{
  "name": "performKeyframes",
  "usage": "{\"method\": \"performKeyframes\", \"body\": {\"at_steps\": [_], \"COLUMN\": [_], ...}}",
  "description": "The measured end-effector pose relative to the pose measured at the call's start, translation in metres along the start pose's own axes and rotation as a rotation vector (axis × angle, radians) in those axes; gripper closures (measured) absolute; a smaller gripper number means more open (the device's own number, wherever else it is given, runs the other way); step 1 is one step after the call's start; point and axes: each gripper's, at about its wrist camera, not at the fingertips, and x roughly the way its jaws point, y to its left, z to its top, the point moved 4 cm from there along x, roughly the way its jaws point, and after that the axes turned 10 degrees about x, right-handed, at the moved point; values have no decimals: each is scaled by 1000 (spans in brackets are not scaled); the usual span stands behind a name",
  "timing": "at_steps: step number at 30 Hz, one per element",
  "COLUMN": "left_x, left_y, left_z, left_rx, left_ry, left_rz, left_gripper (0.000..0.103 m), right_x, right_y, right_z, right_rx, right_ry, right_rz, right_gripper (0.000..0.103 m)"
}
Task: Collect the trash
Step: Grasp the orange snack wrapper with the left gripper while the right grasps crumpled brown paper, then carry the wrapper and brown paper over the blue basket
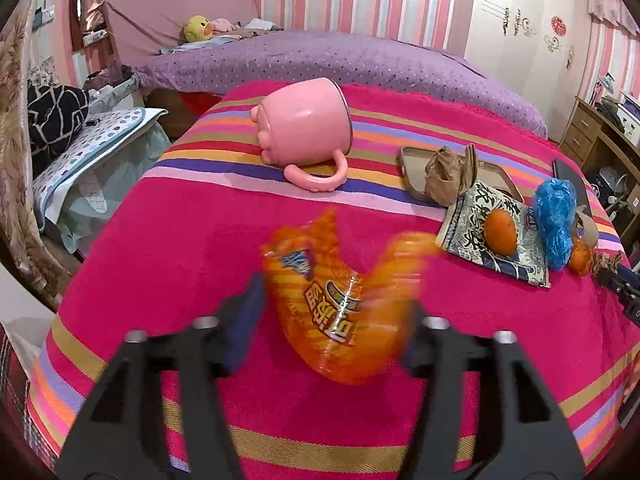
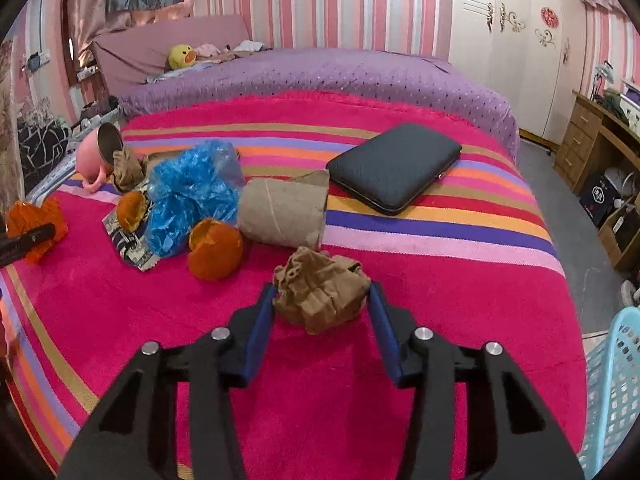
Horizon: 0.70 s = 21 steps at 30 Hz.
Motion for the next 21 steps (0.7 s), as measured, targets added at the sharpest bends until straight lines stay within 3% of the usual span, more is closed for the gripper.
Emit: {"method": "performKeyframes", "body": {"at_steps": [6,7,9,11,14,21], "left_x": [4,4,4,5,2,-17], "left_y": [3,3,1,-1,-7,-26], "left_z": [-3,-3,-3,-3,-1,8], "left_rx": [2,4,15,17,29,48], "left_ry": [8,5,3,6,-10,-78], "left_rz": [7,6,-1,-31,-35,-30], "left_gripper": [35,38,57,83,96,98], "right_x": [-13,-16,-21,-25,-31,-49], "right_y": [-6,-8,-11,-16,-25,-47], "right_z": [2,2,2,2,3,3], "right_rx": [7,7,7,10,20,36], "right_ry": [-46,-53,-64,-72,-85,-129], "right_rz": [2,0,-5,-8,-10,-13], "right_gripper": [58,58,58,59,59,59]}}
